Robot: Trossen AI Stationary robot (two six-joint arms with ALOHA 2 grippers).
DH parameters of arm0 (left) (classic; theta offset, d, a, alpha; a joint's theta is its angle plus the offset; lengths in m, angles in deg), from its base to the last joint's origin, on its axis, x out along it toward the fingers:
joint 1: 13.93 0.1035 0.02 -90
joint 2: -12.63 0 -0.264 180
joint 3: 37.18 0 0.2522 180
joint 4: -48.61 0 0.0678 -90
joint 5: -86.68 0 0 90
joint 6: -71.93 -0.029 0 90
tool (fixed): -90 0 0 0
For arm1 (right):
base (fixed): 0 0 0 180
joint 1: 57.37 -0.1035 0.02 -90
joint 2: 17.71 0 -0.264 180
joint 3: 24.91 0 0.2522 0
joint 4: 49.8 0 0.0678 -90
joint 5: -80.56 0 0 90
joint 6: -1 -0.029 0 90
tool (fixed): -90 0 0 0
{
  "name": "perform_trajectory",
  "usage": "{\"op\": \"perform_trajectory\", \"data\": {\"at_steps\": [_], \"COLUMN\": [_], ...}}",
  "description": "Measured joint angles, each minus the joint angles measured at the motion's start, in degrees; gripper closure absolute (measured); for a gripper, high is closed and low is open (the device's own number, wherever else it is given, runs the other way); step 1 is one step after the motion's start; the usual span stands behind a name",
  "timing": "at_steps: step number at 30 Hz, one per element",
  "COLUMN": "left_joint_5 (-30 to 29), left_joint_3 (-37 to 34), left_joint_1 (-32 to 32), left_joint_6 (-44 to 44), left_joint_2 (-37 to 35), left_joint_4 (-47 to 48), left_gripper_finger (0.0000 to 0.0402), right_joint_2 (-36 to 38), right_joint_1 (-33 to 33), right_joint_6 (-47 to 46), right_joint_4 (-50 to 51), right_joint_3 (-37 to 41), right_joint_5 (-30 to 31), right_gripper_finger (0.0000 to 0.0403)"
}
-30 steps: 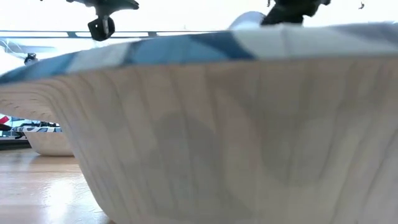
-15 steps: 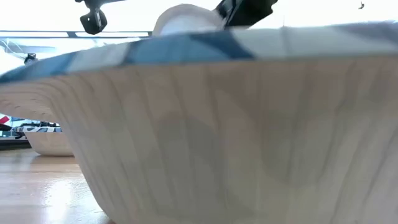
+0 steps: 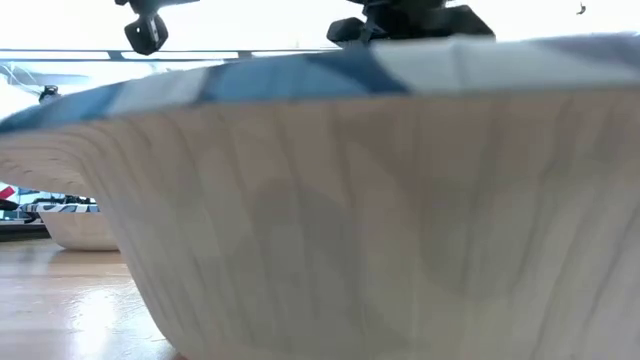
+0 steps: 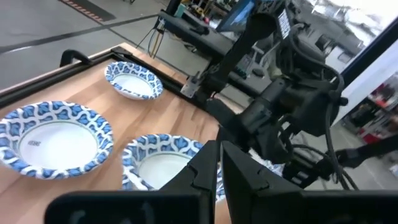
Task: Nest bowls inside each other
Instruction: Stack the blue paper bowl into the blue paper bowl
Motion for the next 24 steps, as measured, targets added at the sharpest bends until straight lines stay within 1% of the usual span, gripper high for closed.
{"op": "perform_trajectory", "data": {"at_steps": [4,9,13,17,24], "left_joint_5": [0.00,-0.01,0.04,0.09,0.11], "left_joint_3": [-0.02,-0.20,-0.48,-0.48,-0.54], "left_joint_1": [0.00,0.00,0.00,0.00,0.00], "left_joint_6": [-1.33,-2.16,-2.73,-2.79,-2.86], "left_joint_2": [-0.30,-0.42,-0.46,-0.73,-1.06], "left_joint_4": [0.83,0.77,0.87,0.86,0.90], "left_gripper_finger": [0.0395,0.0395,0.0395,0.0395,0.0395], "right_joint_2": [-2.28,-5.67,-7.67,-9.27,-9.32], "right_joint_1": [-0.92,-1.30,-1.53,-2.18,-2.16], "right_joint_6": [-1.90,-9.67,-10.59,-10.61,-14.36], "right_joint_4": [0.58,4.01,4.86,5.27,4.95], "right_joint_3": [0.05,0.10,0.10,0.10,0.23], "right_joint_5": [0.51,6.12,6.18,5.47,-0.58], "right_gripper_finger": [0.0390,0.0390,0.0390,0.0390,0.0390]}}
